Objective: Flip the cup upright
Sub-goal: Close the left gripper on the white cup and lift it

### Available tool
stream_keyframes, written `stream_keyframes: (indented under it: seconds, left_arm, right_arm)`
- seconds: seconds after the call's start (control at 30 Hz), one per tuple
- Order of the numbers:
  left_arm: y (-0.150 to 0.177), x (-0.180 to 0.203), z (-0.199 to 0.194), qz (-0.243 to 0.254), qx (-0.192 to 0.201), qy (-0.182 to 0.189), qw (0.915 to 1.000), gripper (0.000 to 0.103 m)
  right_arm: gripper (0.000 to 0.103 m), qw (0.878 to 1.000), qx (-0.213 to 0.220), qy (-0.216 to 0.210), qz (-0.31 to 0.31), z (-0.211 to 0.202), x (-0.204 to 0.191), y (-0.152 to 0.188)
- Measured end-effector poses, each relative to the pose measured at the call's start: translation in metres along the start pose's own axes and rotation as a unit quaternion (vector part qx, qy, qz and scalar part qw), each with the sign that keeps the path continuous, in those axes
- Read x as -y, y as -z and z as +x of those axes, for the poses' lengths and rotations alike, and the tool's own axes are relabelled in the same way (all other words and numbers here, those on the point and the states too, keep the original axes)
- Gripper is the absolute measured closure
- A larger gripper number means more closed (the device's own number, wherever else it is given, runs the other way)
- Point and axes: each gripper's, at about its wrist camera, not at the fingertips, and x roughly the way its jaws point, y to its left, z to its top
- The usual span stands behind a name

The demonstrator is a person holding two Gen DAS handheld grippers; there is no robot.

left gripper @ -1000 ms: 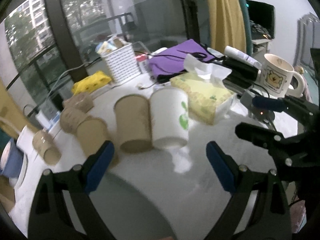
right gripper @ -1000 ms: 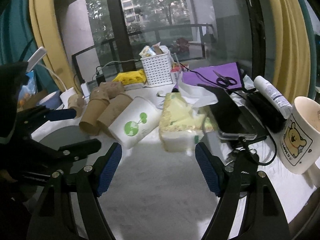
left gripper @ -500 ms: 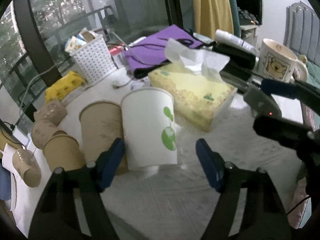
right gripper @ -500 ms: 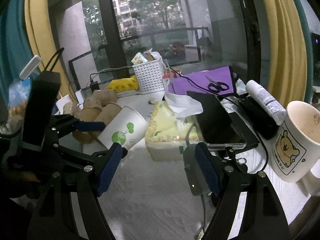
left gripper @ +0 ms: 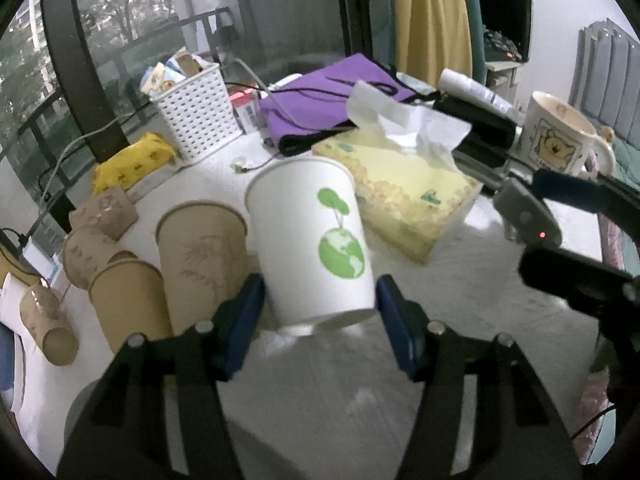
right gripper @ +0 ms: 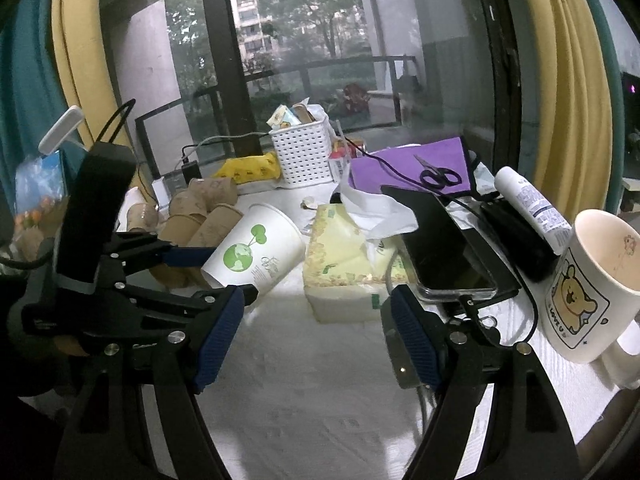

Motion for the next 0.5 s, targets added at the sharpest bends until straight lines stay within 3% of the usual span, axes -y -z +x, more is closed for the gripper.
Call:
stream_keyframes:
  seconds: [0.5]
  left_arm:
    - [0.037,-0.019,-0.077,-0.025,0.055,0.006,0.9981,0.044]
  right_arm:
    - [0.024,1.0,0.015,-0.006,-0.022,-0.019,-0.053,-0.004]
